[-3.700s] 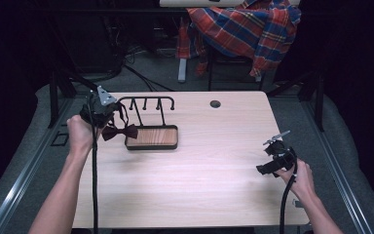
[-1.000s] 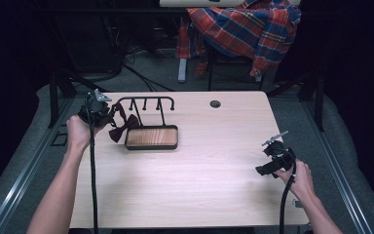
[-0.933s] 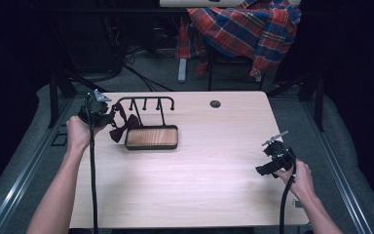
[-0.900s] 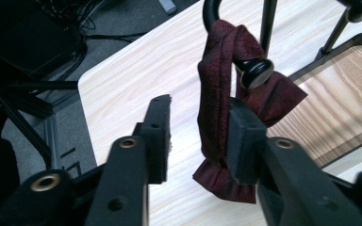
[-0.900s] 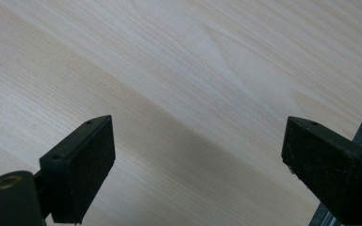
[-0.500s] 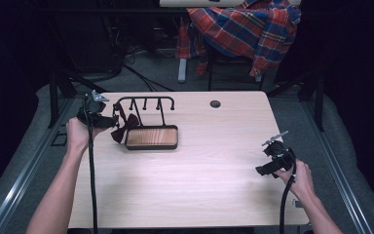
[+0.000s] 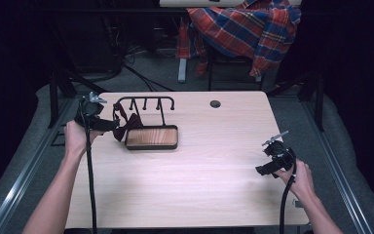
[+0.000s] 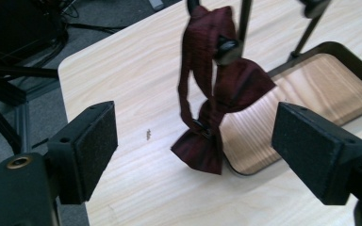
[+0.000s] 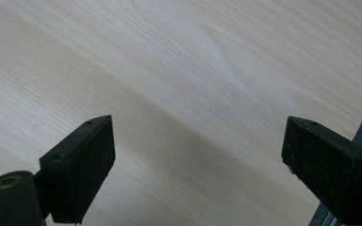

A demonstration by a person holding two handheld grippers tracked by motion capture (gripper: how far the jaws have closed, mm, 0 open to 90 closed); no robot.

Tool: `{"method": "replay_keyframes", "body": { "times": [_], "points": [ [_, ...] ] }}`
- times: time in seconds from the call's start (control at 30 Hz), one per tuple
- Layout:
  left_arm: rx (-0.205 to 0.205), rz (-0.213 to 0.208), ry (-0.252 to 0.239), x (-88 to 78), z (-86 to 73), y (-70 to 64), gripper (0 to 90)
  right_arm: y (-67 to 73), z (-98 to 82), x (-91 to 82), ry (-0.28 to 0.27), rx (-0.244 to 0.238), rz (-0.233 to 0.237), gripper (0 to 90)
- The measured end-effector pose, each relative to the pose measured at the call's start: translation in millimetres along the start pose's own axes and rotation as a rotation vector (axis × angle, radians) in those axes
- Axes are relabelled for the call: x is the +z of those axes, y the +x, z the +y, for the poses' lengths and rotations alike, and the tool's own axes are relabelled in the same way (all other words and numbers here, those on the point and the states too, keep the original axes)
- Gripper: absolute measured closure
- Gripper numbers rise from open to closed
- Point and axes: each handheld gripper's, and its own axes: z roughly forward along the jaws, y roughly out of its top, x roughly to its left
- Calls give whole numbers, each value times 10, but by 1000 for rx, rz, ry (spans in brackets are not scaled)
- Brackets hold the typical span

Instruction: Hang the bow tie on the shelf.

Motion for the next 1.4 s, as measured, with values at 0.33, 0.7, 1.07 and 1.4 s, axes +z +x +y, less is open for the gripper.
{"method": "replay_keyframes", "body": {
  "times": [0.33,0.7,1.07,1.4],
  "points": [
    [19,-50,28,-170,-97,-281,87,0,1,-1,4,-4,0,99],
    [10,-20,117,-204,-366,-476,59,4,-4,-9,3,-9,-6,100],
    [-3,3,201,-60,-730,-653,50,15,-3,-6,13,-19,-7,103],
    [-73,-26,207,85,-944,-556,2,31,-3,-11,-3,-31,5,106]
  ]
}}
